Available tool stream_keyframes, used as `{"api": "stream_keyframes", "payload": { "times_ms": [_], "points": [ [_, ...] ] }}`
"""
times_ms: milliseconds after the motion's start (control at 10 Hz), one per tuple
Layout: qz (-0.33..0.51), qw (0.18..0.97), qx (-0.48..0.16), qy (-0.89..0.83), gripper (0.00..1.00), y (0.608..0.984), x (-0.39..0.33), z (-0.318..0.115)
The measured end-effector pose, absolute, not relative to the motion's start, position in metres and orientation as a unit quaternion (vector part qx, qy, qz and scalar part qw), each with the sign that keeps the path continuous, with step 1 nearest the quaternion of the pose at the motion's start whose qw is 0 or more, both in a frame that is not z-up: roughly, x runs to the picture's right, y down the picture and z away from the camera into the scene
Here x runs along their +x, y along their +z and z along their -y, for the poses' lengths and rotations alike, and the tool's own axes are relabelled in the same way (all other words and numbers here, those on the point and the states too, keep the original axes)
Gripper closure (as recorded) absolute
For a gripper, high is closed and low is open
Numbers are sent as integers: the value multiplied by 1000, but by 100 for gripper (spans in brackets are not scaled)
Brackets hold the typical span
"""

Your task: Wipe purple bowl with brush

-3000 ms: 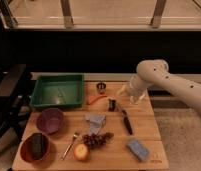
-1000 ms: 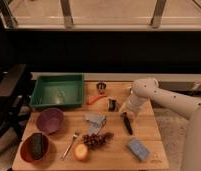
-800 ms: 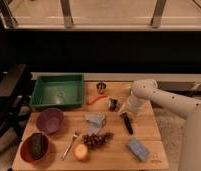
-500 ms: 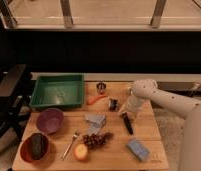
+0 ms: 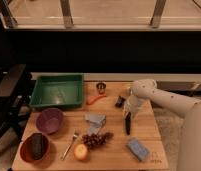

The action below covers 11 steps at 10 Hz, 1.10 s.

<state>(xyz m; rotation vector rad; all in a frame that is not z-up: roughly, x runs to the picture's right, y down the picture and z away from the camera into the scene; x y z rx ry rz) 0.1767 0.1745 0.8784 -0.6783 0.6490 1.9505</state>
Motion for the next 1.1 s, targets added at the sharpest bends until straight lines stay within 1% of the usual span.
{"api": "stream_keyframes", "payload": {
  "times_ms": [100, 300, 500, 900, 1100],
  "points": [
    [-264, 469, -277, 796, 100, 878, 175, -174],
    [-265, 470, -274, 796, 100, 876, 178, -173],
    [-244, 483, -261, 799, 100, 870, 167, -157],
    [-172, 525, -240, 798, 100, 839, 129, -97],
    [-141, 552, -248, 783, 100, 834, 107, -82]
  ]
}}
